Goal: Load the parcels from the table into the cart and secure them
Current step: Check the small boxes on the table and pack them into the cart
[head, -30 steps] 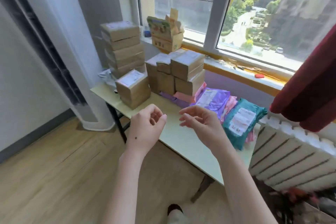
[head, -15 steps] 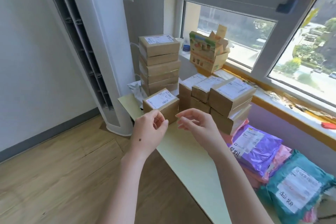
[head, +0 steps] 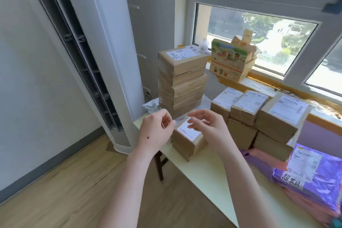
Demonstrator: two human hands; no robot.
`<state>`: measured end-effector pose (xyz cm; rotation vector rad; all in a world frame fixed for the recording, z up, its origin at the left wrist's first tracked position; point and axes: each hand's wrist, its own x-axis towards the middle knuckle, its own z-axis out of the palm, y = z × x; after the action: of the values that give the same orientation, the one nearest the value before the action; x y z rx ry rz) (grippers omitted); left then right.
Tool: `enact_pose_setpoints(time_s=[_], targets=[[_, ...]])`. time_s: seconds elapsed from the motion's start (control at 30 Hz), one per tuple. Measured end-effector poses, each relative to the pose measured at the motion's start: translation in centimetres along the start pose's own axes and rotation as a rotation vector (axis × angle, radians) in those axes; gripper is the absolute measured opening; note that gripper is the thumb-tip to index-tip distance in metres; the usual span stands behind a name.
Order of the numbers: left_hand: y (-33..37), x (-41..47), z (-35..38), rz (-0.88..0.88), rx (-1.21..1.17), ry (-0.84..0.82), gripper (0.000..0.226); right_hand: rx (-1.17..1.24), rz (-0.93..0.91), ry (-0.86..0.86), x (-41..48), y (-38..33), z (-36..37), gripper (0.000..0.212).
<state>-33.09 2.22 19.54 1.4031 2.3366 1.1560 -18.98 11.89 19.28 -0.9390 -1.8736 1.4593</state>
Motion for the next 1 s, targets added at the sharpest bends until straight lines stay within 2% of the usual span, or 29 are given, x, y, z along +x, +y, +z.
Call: enact_pose_setpoints(time_s=[0.33, 0.47, 0.63, 0.77, 0.87, 1.0], targets=[[-7.5, 9.3, -4.5, 0.041, -0.093, -0.054, 0.015, 0.016, 0.083, 0.224, 6.8, -1.3, 7.2, 0.015], [-9.0, 13.6, -3.9, 0.015, -0.199, -0.037, 0.006, 0.092, 0.145, 0.313, 10.4, -1.5, 7.7, 0.029], [-8.5, 19.1, -2.8, -0.013, -0.264, -0.061, 0.045, 0.134, 0.200, 0.355, 15.6, -1.2, 7.1, 0.055], [-8.0, 23.4, -1.1, -0.078, -0.394, -0.121, 0.072, 0.273, 0.237, 0.407, 19.4, -1.1, 6.5, 0.069], [-7.4, 26.8, 0.1, -0.166, -0.486, -0.110, 0.078, 0.369, 0.259, 0.444, 21.9, -1.2, 6.0, 0.078], [-7.2, 30.3, 1.2, -0.247, -0.558, -0.145, 0.067, 0.438, 0.282, 0.444, 23.9, -1.1, 5.6, 0.077]])
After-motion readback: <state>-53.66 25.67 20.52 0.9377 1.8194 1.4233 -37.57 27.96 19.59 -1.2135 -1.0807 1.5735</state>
